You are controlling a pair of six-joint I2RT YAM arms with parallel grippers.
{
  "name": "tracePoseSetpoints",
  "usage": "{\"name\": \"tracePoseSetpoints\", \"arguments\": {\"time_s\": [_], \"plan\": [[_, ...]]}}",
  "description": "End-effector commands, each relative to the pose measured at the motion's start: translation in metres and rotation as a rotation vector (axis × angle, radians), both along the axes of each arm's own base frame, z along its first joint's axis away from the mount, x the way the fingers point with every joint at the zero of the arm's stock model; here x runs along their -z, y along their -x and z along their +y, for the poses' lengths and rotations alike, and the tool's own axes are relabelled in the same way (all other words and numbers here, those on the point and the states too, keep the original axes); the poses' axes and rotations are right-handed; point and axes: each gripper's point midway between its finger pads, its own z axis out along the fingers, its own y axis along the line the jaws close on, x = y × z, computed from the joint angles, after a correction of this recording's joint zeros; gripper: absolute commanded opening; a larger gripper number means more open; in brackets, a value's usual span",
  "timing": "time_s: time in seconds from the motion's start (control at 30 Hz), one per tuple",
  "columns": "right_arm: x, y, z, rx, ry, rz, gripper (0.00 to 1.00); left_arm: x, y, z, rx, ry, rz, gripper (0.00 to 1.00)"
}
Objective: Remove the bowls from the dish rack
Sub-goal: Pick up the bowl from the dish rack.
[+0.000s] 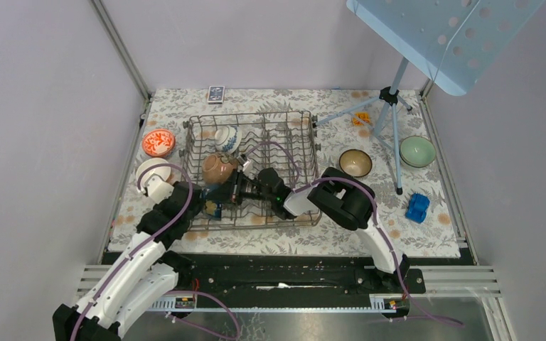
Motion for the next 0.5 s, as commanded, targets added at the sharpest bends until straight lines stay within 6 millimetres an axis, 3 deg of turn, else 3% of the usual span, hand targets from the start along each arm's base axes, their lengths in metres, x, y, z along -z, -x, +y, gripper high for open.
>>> {"name": "tracePoseSetpoints", "arguments": {"time_s": [0.0,0.07,0.3,0.47], "plan": [[-0.041,0.007,0.010,-0.045,-0.140,-0.066,0.05,-0.010,0.000,-0.013,0.028,0.063,-0.011,0.59],[-0.042,0.007,0.011,-0.052,-0.148,-0.063,0.00,-0.013,0.000,-0.011,0.020,0.058,-0.019,0.59],[-0.045,0.009,0.012,-0.075,-0.177,-0.042,0.00,-0.023,0.000,-0.006,0.001,0.046,-0.038,0.60],[-0.059,0.013,0.010,-0.097,-0.224,-0.045,0.00,-0.031,-0.001,-0.005,-0.003,0.049,-0.052,0.62]]}}
